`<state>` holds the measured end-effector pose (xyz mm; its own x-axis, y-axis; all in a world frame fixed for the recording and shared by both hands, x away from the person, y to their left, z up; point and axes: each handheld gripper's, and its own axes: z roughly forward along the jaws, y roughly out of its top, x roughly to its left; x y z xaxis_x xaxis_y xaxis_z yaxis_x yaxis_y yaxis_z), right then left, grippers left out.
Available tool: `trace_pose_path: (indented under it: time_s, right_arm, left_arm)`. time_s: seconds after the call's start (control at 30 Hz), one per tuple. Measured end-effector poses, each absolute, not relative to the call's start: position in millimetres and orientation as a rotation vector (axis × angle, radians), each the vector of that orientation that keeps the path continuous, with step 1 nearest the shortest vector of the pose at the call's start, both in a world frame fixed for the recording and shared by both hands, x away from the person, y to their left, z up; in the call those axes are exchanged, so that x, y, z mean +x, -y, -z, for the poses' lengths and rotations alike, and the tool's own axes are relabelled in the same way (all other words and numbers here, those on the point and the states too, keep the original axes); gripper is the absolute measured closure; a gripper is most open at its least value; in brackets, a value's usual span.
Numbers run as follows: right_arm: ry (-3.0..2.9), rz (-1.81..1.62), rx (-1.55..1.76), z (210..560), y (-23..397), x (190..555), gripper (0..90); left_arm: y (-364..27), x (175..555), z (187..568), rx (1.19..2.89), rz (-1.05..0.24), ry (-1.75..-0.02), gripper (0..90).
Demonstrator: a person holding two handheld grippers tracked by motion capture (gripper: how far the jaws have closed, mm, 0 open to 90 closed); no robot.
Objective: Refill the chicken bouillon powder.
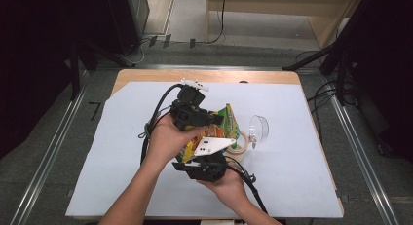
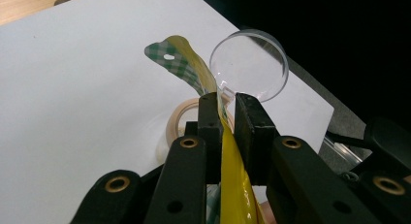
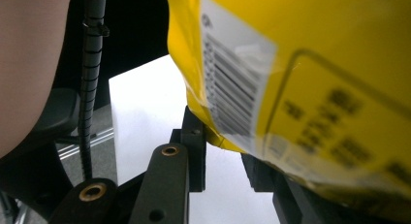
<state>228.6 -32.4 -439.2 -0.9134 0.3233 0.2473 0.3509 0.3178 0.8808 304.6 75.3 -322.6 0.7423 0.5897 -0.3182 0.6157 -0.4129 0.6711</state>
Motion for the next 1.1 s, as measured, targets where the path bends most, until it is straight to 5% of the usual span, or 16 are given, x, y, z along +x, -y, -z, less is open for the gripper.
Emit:
trace_pose_path:
  time_s: [1.1]
  right_arm:
    - [2.558,1.669,-0.650,437.2,34.9,231.7,75.1]
  left_arm:
    - [-73.0,310.3,323.7,2.115,0.067,-0.896,81.4]
